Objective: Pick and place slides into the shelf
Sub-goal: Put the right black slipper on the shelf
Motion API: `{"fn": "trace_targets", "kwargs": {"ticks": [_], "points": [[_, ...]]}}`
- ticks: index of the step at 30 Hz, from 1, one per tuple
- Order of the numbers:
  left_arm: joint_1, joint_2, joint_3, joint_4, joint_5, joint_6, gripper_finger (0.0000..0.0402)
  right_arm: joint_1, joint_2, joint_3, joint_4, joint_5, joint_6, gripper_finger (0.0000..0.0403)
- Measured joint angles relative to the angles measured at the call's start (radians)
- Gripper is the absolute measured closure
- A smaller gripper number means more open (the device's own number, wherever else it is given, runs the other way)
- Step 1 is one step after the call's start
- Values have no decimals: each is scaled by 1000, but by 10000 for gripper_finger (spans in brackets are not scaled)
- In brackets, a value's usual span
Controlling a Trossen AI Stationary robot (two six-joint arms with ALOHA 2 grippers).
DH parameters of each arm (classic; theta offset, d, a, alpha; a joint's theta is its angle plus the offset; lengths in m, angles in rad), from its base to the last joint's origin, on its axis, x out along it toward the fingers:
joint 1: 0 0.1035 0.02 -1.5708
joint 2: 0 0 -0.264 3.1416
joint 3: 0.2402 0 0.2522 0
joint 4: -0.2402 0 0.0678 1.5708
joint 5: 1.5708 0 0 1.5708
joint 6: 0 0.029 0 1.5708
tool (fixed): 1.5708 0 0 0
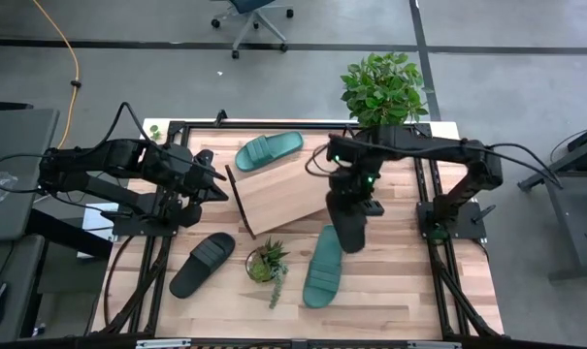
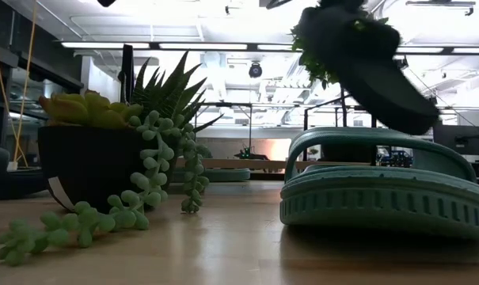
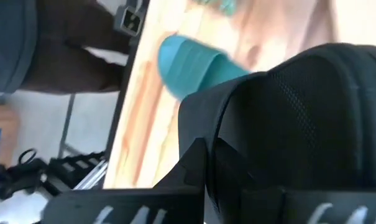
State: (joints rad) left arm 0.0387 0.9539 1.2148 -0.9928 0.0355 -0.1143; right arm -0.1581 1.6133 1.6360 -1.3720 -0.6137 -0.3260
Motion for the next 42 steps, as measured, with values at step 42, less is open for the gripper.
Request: {"fn": "trace_targets", "kwargs": {"ticks": [42], "points": [[4, 124, 0, 462, -201, -10, 401, -33, 223, 705, 179, 53, 160, 403]]}}
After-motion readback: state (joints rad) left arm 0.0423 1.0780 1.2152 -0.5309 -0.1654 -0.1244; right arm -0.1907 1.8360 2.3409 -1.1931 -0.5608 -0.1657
